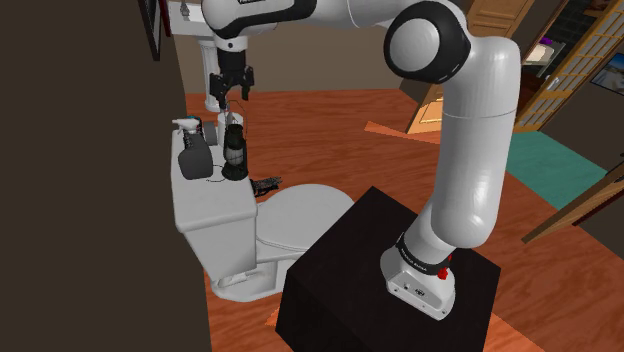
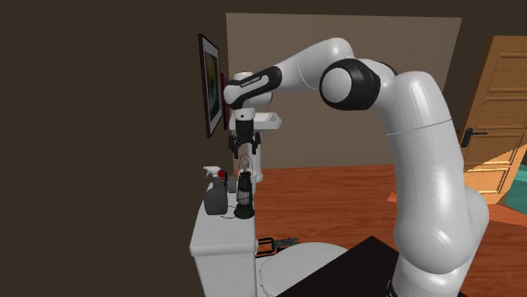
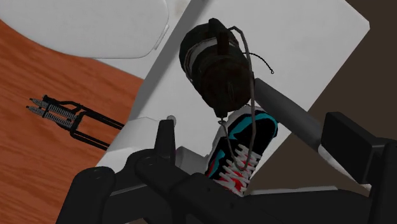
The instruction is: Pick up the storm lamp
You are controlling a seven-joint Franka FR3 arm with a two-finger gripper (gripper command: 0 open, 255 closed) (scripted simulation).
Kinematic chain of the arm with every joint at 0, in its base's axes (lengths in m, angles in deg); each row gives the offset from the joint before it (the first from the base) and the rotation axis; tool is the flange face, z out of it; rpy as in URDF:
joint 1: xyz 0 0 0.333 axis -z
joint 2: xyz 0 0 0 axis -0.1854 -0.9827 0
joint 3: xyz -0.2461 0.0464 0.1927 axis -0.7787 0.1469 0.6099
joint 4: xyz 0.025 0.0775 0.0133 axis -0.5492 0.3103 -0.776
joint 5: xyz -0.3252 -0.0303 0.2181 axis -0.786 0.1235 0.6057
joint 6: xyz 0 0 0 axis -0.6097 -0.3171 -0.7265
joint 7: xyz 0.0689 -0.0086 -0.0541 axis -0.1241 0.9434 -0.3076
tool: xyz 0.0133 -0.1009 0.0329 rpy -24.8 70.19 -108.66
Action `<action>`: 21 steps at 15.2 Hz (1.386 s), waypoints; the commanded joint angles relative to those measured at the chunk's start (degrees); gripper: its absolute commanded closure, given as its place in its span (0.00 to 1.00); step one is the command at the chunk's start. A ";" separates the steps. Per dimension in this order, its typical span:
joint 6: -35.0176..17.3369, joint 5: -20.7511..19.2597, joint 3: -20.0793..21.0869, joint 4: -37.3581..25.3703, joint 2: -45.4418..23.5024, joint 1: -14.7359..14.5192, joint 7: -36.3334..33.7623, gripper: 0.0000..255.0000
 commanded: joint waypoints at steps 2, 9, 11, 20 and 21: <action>-2.46 0.00 -0.03 1.81 -0.62 0.05 0.13 0.00; -2.48 -0.01 -0.03 1.83 -0.62 0.04 0.12 1.00; -2.48 -0.01 -0.03 1.82 -0.63 0.04 0.11 1.00; 1.75 0.00 -0.02 -1.58 0.20 0.05 0.04 1.00; 2.48 0.00 -0.01 -2.22 0.29 0.05 0.02 1.00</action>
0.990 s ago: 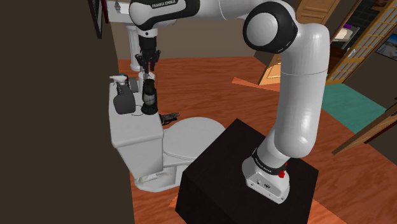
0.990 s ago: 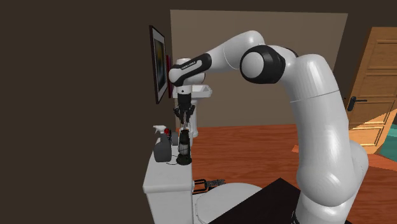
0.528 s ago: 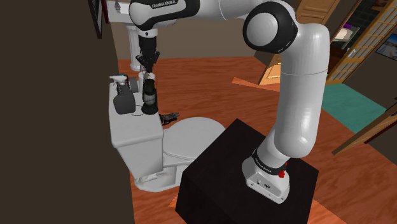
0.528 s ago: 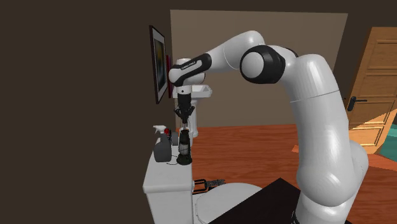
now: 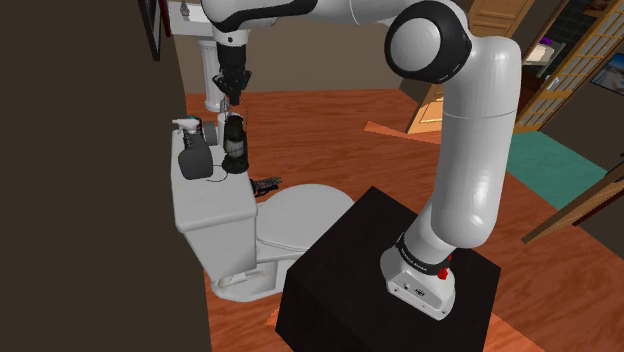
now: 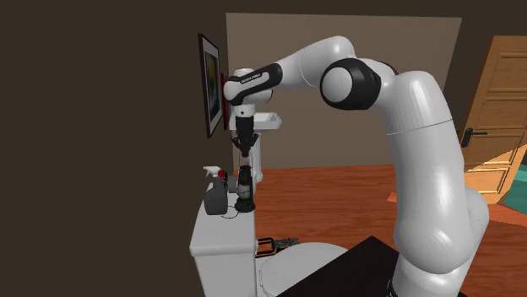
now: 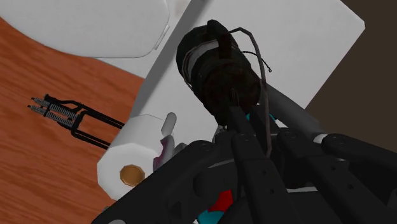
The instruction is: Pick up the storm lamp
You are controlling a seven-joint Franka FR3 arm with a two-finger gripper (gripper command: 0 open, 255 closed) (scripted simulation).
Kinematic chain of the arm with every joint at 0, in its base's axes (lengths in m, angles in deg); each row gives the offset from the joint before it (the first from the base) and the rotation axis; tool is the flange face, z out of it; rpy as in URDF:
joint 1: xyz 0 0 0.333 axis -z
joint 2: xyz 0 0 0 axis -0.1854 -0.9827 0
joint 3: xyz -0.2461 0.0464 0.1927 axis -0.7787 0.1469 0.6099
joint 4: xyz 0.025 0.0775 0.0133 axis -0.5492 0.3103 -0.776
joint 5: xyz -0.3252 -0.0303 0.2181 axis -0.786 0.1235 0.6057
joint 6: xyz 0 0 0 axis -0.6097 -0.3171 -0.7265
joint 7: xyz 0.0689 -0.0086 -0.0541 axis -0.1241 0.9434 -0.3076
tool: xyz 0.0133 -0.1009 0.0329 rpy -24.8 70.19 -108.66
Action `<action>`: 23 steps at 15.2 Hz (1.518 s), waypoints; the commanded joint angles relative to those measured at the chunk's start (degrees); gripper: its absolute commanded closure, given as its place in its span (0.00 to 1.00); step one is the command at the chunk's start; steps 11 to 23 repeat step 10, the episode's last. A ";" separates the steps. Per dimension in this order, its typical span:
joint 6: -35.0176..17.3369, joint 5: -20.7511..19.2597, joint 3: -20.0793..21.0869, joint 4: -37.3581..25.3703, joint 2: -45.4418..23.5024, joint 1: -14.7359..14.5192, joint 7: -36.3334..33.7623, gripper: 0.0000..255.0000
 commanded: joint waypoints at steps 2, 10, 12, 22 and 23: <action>2.13 0.00 0.01 -1.99 0.19 -0.01 -0.05 1.00; 6.84 -0.02 0.02 -6.64 0.25 -0.03 -0.16 1.00; 6.84 -0.02 0.02 -6.64 0.25 -0.03 -0.16 1.00; 6.84 -0.02 0.02 -6.64 0.25 -0.03 -0.16 1.00; 6.84 -0.02 0.02 -6.64 0.25 -0.03 -0.16 1.00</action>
